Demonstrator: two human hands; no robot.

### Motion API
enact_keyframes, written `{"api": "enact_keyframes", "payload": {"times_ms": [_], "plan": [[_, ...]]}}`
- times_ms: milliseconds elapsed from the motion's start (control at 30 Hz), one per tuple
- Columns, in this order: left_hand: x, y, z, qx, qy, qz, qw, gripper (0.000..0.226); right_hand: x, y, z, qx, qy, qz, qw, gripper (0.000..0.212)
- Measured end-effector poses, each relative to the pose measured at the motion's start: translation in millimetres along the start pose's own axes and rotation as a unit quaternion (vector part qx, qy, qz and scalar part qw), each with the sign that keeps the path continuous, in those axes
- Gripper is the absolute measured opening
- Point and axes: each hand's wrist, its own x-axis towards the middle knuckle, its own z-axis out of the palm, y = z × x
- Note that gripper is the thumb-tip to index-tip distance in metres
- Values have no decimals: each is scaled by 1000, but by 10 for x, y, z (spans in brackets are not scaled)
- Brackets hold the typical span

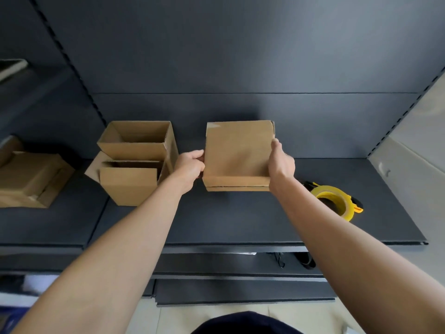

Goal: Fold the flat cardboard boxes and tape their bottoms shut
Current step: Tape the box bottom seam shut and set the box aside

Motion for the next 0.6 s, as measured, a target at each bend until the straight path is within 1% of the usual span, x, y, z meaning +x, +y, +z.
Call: {"api": "enact_keyframes", "payload": {"times_ms": [33,100,200,267,333,400,467,533,600], "plan": [[-13,-42,-24,5,21,6,1000,60,7,31,16,-1,-6,0,1000,61],[-26,-118,-66,24,61,29,997,55,4,87,39,-7,-16,6,1000,60],[-19,-230,-107,87,88,79,989,48,10,205,104,-31,-24,-4,999,43],[-1,-278,-120,150,114,93,978,47,2,274,163,-44,-39,-26,998,33],[32,-330,-128,182,134,93,970,49,0,329,208,-54,-71,-54,995,35],[51,-375,-123,183,132,80,971,50,-2,383,226,-81,-93,-76,989,38],[55,-423,-124,189,132,68,971,50,-19,436,234,-112,-101,-80,985,48],[69,-458,-125,201,135,59,969,48,-28,503,258,-119,-113,-82,983,58],[92,-462,-128,220,145,42,964,47,-28,571,297,-117,-124,-77,982,63]]}}
